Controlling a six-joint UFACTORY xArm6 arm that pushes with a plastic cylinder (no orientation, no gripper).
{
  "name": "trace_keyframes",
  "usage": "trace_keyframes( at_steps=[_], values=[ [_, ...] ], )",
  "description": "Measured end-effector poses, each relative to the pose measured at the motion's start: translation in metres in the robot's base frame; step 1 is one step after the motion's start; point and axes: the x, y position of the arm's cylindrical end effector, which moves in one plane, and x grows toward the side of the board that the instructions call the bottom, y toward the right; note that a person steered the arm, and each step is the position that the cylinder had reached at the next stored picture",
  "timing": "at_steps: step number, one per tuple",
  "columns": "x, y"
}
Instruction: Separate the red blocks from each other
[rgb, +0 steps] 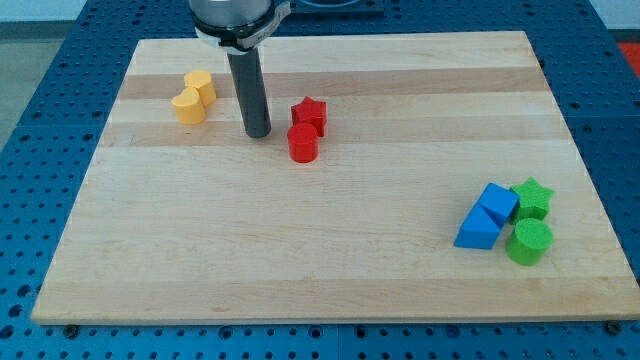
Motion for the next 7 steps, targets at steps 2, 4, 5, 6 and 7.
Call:
trace_keyframes(
  at_steps=[2,4,5,6,7],
  values=[
    [0.0,0.051],
    [0.0,0.141],
    [-0.001,0.184],
    [0.0,0.184],
    [0.0,0.157]
  ],
)
